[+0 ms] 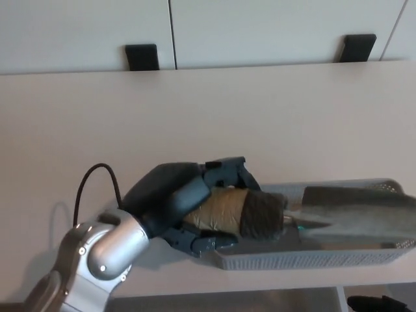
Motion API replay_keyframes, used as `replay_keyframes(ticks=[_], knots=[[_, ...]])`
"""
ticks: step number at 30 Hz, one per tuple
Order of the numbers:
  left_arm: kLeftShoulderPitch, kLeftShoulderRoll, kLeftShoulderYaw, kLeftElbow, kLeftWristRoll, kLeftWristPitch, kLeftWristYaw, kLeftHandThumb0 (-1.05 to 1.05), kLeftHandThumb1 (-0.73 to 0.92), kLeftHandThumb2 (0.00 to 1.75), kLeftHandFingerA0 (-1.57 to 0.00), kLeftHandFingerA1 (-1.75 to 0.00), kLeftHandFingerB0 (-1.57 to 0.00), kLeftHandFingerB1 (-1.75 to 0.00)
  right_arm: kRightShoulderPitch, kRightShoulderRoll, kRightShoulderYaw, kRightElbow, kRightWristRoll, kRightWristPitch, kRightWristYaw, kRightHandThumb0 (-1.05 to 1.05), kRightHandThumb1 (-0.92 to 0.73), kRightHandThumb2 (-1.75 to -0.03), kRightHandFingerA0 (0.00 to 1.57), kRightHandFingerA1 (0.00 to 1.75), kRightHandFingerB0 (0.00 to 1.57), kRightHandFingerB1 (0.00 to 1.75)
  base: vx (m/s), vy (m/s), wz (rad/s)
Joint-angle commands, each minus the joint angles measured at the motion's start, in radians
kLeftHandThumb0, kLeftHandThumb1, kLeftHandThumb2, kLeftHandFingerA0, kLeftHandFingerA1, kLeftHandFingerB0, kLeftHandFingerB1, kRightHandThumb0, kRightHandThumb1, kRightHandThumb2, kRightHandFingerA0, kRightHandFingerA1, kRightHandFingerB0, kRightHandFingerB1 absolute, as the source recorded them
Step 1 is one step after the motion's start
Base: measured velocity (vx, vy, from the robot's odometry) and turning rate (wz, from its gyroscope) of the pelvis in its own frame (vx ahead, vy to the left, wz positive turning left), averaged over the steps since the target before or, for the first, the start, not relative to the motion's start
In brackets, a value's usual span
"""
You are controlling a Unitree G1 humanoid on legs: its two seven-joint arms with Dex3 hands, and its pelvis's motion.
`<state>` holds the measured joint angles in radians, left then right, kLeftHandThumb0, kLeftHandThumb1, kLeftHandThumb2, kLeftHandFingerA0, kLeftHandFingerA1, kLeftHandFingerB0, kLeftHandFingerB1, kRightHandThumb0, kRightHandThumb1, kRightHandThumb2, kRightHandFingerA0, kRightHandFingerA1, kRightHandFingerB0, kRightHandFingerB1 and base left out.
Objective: The robot walks towards a desk on which a shovel is kept on the left hand side and a container is kept on the right hand side. The robot picks up the shovel using its left hand and places it in the container.
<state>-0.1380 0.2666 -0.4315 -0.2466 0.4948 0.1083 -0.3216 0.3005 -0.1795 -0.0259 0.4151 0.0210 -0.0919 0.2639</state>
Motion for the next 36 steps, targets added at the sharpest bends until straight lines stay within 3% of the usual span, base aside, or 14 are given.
replay_keyframes(ticks=[1, 5, 7, 9, 21, 25, 27, 28, 29, 30, 32, 33, 34, 36], knots=[[0.021, 0.018, -0.053, -0.074, 0.203, 0.174, -0.037, -0.28, 0.83, 0.61, -0.67, -1.75, -0.48, -1.36, -0.01, -0.032, 0.008, 0.032, -0.027, -0.035, 0.004, 0.06, -0.57, -0.56, 0.74, 0.64, 0.47, 0.49, 0.0, 0.0, 0.0], [0.042, 0.007, -0.084, -0.112, 0.272, 0.233, -0.049, -0.29, 0.83, 0.61, -0.67, -1.73, -0.57, -1.16, 0.013, -0.036, 0.012, 0.034, -0.035, -0.049, -0.003, 0.03, -0.57, -0.56, 0.73, 0.63, 0.47, 0.49, 0.0, 0.0, 0.0], [0.045, -0.003, -0.092, -0.13, 0.291, 0.26, -0.058, -0.3, 0.84, 0.62, -0.69, -1.75, -0.47, -1.37, 0.016, -0.033, 0.01, 0.03, -0.03, -0.042, -0.001, 0.04, -0.57, -0.56, 0.72, 0.63, 0.46, 0.49, 0.0, 0.0, 0.0], [0.043, -0.006, -0.099, -0.144, 0.313, 0.274, -0.065, -0.31, 0.84, 0.62, -0.68, -1.75, -0.44, -1.41, 0.013, -0.032, 0.009, 0.036, -0.025, -0.046, 0.004, 0.04, -0.57, -0.56, 0.72, 0.63, 0.47, 0.49, 0.0, 0.0, 0.0], [0.041, -0.053, -0.106, -0.181, 0.375, 0.341, -0.089, -0.3, 0.85, 0.62, -0.68, -1.75, -0.51, -1.23, 0.011, -0.035, 0.014, 0.032, -0.019, -0.045, 0.008, 0.06, -0.58, -0.57, 0.7, 0.62, 0.48, 0.5, 0.0, 0.0, 0.0], [0.029, -0.077, -0.098, -0.173, 0.394, 0.364, -0.09, -0.29, 0.85, 0.61, -0.68, -1.75, -0.5, -1.27, 0.006, -0.038, 0.017, 0.044, -0.023, -0.05, 0.006, 0.05, -0.57, -0.56, 0.71, 0.62, 0.49, 0.5, 0.0, 0.0, 0.0], [0.011, -0.093, -0.088, -0.16, 0.404, 0.398, -0.107, -0.31, 0.85, 0.62, -0.66, -1.74, -0.51, -1.17, 0.009, -0.042, 0.025, 0.053, -0.034, -0.069, 0.004, 0.05, -0.58, -0.56, 0.74, 0.63, 0.5, 0.5, 0.0, 0.0, 0.0], [0.005, -0.096, -0.084, -0.156, 0.403, 0.404, -0.111, -0.31, 0.84, 0.63, -0.66, -1.68, -0.59, -0.91, 0.011, -0.043, 0.026, 0.053, -0.036, -0.07, 0.001, 0.04, -0.58, -0.56, 0.74, 0.63, 0.5, 0.5, 0.0, 0.0, 0.0], [0.003, -0.098, -0.082, -0.155, 0.405, 0.406, -0.113, -0.31, 0.84, 0.63, -0.66, -1.68, -0.59, -0.91, 0.011, -0.043, 0.027, 0.053, -0.036, -0.07, 0.0, 0.04, -0.58, -0.56, 0.74, 0.63, 0.5, 0.5, 0.0, 0.0, 0.0], [-0.001, -0.1, -0.078, -0.153, 0.402, 0.41, -0.115, -0.32, 0.83, 0.65, -0.68, -1.64, -0.65, -0.74, 0.013, -0.042, 0.027, 0.048, -0.035, -0.064, 0.0, 0.04, -0.58, -0.56, 0.74, 0.63, 0.49, 0.5, 0.0, 0.0, 0.0], [0.009, -0.103, -0.071, -0.152, 0.405, 0.417, -0.106, -0.32, 0.81, 0.67, -0.74, -1.63, -0.67, -0.66, 0.024, -0.043, 0.032, 0.043, -0.038, -0.061, 0.004, 0.01, -0.57, -0.56, 0.71, 0.62, 0.48, 0.5, 0.0, 0.0, 0.0], [0.011, -0.099, -0.072, -0.147, 0.42, 0.412, -0.093, -0.45, 0.7, 0.81, -0.86, -1.43, -0.65, -0.69, 0.026, -0.044, 0.034, 0.043, -0.038, -0.065, 0.007, 0.02, -0.57, -0.56, 0.72, 0.62, 0.48, 0.5, 0.0, 0.0, 0.0], [0.011, -0.094, -0.073, -0.143, 0.429, 0.408, -0.088, -0.29, 0.81, 0.68, -0.75, -1.57, -0.68, -0.79, 0.026, -0.045, 0.034, 0.048, -0.036, -0.071, 0.009, 0.03, -0.57, -0.56, 0.71, 0.63, 0.48, 0.5, 0.0, 0.0, 0.0], [0.01, -0.092, -0.074, -0.137, 0.437, 0.405, -0.086, -0.29, 0.81, 0.68, -0.75, -1.57, -0.68, -0.79, 0.026, -0.045, 0.034, 0.049, -0.034, -0.072, 0.011, 0.03, -0.57, -0.56, 0.71, 0.63, 0.48, 0.5, 0.0, 0.0, 0.0]])
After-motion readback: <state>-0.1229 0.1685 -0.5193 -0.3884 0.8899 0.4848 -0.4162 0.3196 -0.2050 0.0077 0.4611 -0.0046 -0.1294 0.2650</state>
